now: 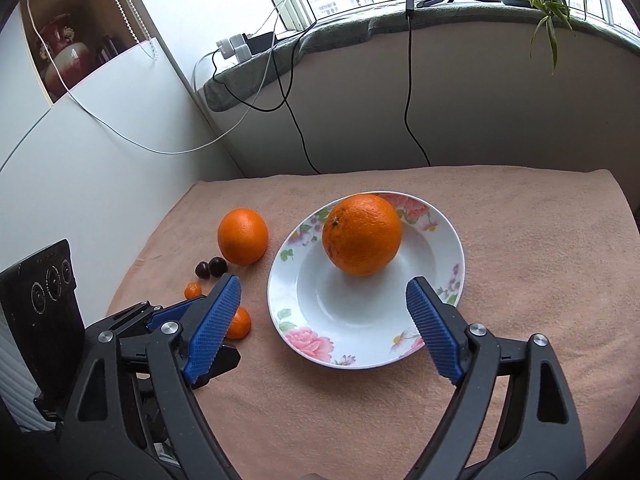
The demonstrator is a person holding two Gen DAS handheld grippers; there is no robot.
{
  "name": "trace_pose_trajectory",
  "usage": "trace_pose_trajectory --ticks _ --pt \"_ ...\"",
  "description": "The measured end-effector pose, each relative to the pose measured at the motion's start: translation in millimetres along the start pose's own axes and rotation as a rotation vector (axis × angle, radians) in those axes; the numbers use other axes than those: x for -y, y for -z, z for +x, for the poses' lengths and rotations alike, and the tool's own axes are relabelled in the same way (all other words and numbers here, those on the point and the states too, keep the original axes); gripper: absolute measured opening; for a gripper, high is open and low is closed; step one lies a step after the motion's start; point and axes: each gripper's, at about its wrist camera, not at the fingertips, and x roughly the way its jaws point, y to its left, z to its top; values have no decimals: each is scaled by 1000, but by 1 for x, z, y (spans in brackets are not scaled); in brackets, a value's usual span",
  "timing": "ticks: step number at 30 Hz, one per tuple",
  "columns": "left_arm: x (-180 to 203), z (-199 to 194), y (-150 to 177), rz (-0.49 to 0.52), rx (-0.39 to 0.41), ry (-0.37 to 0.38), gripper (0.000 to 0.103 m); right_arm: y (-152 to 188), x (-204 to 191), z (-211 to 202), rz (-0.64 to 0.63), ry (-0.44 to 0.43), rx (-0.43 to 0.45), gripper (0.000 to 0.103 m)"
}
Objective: Organize fruits
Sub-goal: 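Lower the orange into the plate and open the right gripper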
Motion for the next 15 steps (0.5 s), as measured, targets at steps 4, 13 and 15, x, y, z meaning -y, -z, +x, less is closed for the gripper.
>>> trace_pose_trajectory --ticks 4,13,15 --pt "-3 -4 1 -2 10 -8 77 1 -2 0 -9 13 2 87" --pt "-19 -15 -3 -10 20 -61 83 -2 -16 4 -51 39 -4 91" --pt "-26 -18 -5 -11 26 -81 83 -3 -20 4 -65 59 5 96"
